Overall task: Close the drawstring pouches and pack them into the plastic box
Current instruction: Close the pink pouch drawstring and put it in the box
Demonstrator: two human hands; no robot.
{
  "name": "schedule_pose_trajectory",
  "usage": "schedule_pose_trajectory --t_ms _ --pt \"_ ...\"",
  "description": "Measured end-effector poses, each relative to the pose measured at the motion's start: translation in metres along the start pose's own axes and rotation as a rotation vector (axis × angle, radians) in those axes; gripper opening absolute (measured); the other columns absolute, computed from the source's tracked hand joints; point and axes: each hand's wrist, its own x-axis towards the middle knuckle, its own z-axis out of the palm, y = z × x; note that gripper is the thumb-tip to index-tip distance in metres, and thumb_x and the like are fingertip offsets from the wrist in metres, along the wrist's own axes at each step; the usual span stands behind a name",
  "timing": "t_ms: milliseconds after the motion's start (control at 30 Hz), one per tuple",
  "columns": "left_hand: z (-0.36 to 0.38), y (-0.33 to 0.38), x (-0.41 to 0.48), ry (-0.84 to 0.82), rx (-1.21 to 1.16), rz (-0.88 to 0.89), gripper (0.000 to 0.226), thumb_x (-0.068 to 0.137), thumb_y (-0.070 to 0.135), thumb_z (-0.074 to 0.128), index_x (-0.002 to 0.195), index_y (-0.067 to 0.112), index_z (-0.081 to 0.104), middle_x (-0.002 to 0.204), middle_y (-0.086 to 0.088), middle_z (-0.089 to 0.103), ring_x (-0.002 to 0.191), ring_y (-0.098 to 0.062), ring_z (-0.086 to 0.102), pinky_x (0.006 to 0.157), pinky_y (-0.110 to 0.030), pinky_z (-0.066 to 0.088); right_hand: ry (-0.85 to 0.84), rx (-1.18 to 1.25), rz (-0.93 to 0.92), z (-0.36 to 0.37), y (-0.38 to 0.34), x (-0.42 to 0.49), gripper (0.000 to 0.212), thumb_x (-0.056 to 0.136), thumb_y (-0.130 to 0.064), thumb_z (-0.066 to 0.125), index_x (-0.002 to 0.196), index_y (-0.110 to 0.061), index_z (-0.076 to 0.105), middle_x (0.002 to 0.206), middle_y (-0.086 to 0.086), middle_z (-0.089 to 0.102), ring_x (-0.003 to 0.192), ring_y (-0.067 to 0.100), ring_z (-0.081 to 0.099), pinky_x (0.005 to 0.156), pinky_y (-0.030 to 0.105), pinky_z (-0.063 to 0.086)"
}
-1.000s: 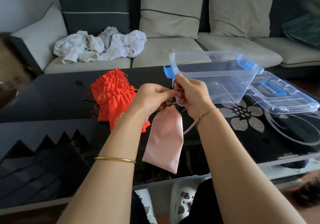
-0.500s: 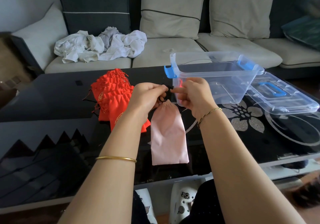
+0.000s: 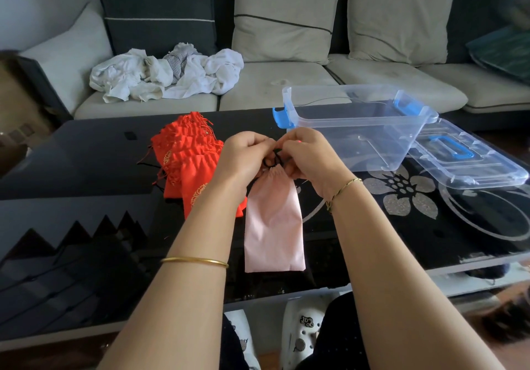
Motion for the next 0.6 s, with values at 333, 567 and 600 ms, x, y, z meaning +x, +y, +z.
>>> schedule_pose_trajectory --t_ms 333,567,600 --pt "0.002 0.000 0.001 0.126 0.086 0.073 0.018 0.091 0.007 0.055 0.074 0.014 0.058 0.061 -0.003 0.053 0.041 -0.003 0.048 0.035 -0.011 0.033 0.041 -0.144 -0.235 -0.001 0.005 0.000 0.016 0.072 -0.003 0.074 0.085 -0.001 0.066 0.081 0.016 0.068 0.075 0.028 0.063 0.077 0.042 0.054" --pt "0.002 -0.006 0.003 0.194 0.222 0.172 0.007 0.088 0.008 0.059 0.087 0.006 0.066 0.071 0.000 0.059 0.066 -0.016 0.055 0.061 -0.027 0.044 0.086 -0.255 -0.342 0.005 0.008 0.003 0.014 0.071 0.000 0.074 0.084 -0.001 0.068 0.065 -0.013 0.057 0.058 0.001 0.053 0.060 0.011 0.045" --pt "0.002 -0.006 0.003 0.200 0.220 0.170 0.006 0.088 0.008 0.059 0.084 0.008 0.064 0.071 0.001 0.059 0.069 -0.017 0.057 0.064 -0.029 0.046 0.096 -0.270 -0.350 0.006 0.008 0.003 0.013 0.071 -0.001 0.073 0.083 -0.002 0.068 0.064 -0.012 0.057 0.057 0.001 0.052 0.060 0.011 0.044"
